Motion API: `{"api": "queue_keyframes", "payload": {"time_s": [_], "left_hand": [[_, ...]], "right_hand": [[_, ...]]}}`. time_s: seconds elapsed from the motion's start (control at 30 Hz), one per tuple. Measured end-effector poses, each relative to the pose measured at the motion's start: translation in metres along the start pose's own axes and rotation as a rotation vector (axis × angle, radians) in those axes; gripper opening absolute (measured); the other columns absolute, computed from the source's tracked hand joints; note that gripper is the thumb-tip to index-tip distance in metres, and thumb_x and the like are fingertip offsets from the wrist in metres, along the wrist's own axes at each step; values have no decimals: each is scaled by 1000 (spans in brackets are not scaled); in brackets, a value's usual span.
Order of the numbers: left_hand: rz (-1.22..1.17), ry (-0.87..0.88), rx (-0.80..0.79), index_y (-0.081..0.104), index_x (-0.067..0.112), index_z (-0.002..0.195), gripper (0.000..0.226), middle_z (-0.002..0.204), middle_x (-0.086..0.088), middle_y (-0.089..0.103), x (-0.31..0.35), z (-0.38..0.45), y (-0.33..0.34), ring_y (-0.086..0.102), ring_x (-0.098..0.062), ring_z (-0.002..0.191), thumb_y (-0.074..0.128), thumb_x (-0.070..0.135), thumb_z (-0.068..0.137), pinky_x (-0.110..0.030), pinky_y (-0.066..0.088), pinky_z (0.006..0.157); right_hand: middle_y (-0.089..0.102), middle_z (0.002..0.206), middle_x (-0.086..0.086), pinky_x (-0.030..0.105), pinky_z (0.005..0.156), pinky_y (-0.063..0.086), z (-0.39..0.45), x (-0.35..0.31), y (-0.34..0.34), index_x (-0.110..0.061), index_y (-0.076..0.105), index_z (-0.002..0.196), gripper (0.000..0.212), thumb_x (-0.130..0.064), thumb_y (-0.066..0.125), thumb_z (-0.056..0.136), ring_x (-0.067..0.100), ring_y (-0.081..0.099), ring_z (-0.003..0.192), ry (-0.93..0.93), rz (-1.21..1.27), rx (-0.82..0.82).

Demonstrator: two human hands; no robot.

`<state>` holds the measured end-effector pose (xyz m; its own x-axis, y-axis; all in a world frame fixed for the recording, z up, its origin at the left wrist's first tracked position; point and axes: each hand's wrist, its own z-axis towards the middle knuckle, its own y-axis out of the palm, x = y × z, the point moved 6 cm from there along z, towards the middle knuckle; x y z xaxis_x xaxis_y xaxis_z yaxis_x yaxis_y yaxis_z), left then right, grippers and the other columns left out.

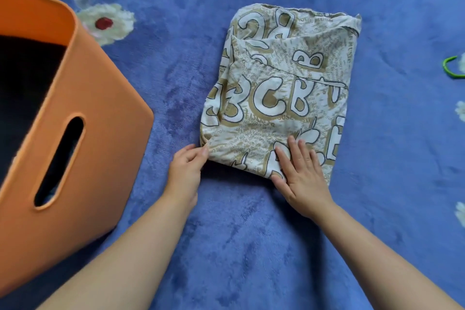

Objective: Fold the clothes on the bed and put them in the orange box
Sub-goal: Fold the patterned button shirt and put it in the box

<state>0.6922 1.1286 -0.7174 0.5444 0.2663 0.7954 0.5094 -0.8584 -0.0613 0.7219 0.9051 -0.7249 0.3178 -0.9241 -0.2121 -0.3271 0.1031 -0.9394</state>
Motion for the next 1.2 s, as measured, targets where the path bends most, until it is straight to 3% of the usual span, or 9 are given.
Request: {"api": "queue_keyframes", "payload": {"time_s": [0.1, 0.23, 0.33, 0.47, 0.63, 0.77, 0.87, 0.97, 1.2], "left_hand": [[-3, -10, 102, 63, 16, 79, 17, 113, 1, 42, -11, -2, -5, 46, -15, 109, 56, 5, 90, -39, 33, 109], [476, 122, 186, 50, 16, 64, 27, 90, -3, 47, 0, 0, -13, 48, -22, 89, 56, 7, 89, -28, 36, 85], [450, 185, 241, 56, 9, 91, 7, 97, -8, 51, 27, -5, -9, 48, -20, 86, 54, 16, 91, -25, 35, 78], [555, 227, 112, 36, 4, 134, 67, 127, -10, 45, 64, 5, 27, 48, -24, 114, 63, 40, 84, -34, 36, 100], [841, -32, -49, 39, 2, 133, 83, 139, -14, 43, 53, 32, 58, 41, -31, 128, 65, 56, 76, -34, 34, 102], [874, -82, -35, 55, 0, 121, 89, 131, -17, 50, 34, 53, 49, 46, -34, 121, 63, 70, 66, -41, 37, 104], [837, -77, -88, 55, -4, 121, 75, 129, -17, 52, 32, 51, 48, 49, -33, 118, 63, 57, 78, -38, 39, 102], [457, -189, -232, 63, 3, 106, 38, 87, -5, 71, 31, 27, 44, 66, -18, 79, 65, 34, 84, -25, 50, 73], [195, -418, -381, 64, -1, 85, 10, 65, -9, 70, 4, -57, 2, 68, -17, 54, 55, 5, 87, -26, 56, 49]], "right_hand": [[39, 144, 15, 32, 109, 3, 0, -2, -1, -20, 29, 139, 63, -58, 5, 95, 28, 21, 133, 11, -75, 27], [39, 143, 17, 33, 109, 3, -2, -4, -4, -21, 32, 138, 63, -58, 5, 95, 29, 21, 133, -17, -105, 20], [34, 145, 16, 36, 110, 7, -3, -1, -3, -18, 45, 136, 68, -56, 6, 96, 34, 23, 136, -84, -71, 26], [49, 135, 19, 50, 100, 33, -4, 9, -26, -17, 49, 129, 44, -41, 25, 99, 39, 41, 127, -145, 88, 168], [48, 127, 12, 33, 96, 36, -17, 72, -35, -5, 42, 132, 57, -32, 60, 85, 25, 45, 116, 748, 661, 227], [64, 85, 3, 22, 63, 48, -12, 83, -27, -3, 62, 99, 19, -16, 65, 85, 17, 58, 76, 832, 1094, 110], [71, 89, 7, 28, 72, 55, -9, 76, -20, 1, 60, 105, 17, -5, 52, 91, 18, 66, 76, 768, 1437, 1], [73, 78, 1, 24, 63, 57, -23, 64, -23, -1, 59, 102, 18, 1, 44, 92, 13, 70, 69, 646, 1658, -66], [70, 94, 10, 27, 58, 56, -109, 40, -16, -10, 50, 115, 51, -6, 75, 70, 14, 70, 71, 641, 1743, -9]]}}
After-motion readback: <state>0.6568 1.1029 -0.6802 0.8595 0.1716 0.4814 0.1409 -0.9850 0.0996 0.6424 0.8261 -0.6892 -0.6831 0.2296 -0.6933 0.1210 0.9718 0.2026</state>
